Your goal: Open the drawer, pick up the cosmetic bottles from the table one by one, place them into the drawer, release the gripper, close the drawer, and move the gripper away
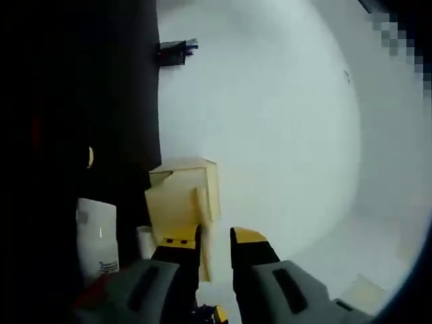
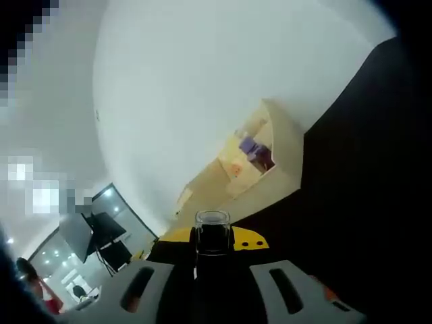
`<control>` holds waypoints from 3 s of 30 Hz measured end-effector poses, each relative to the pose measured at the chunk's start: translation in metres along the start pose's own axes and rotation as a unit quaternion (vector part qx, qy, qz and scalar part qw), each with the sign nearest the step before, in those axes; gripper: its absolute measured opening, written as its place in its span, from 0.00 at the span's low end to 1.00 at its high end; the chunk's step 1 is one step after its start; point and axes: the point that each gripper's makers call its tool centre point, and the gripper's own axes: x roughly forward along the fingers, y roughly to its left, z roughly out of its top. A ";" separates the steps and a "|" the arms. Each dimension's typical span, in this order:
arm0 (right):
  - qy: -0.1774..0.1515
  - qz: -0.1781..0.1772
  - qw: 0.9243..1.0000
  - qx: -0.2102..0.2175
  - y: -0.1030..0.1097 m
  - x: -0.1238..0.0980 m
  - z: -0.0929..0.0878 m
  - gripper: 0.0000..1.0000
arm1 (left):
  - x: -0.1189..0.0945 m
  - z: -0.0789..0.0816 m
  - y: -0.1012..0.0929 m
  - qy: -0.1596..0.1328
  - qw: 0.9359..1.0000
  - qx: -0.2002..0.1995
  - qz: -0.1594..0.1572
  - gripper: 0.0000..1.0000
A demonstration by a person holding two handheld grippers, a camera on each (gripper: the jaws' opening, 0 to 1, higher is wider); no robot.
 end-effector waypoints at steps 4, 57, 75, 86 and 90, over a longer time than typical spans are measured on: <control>0.000 0.000 1.000 0.001 0.000 0.000 0.000 0.16 | -0.003 0.000 -0.006 -0.002 1.000 0.023 -0.001 0.27; -0.004 0.064 0.992 -0.111 0.085 -0.013 0.006 0.16 | -0.010 -0.217 -0.051 0.278 0.734 0.617 -0.065 0.39; 0.014 0.081 0.978 -0.192 0.108 -0.012 -0.008 0.16 | -0.017 -0.246 -0.035 0.313 0.673 0.668 -0.054 0.39; 0.032 0.088 0.969 -0.227 0.115 -0.009 -0.023 0.16 | -0.011 -0.248 -0.037 0.310 0.667 0.676 -0.051 0.31; 0.035 0.093 0.968 -0.230 0.117 -0.010 -0.024 0.16 | -0.009 -0.247 -0.035 0.312 0.672 0.670 -0.048 0.29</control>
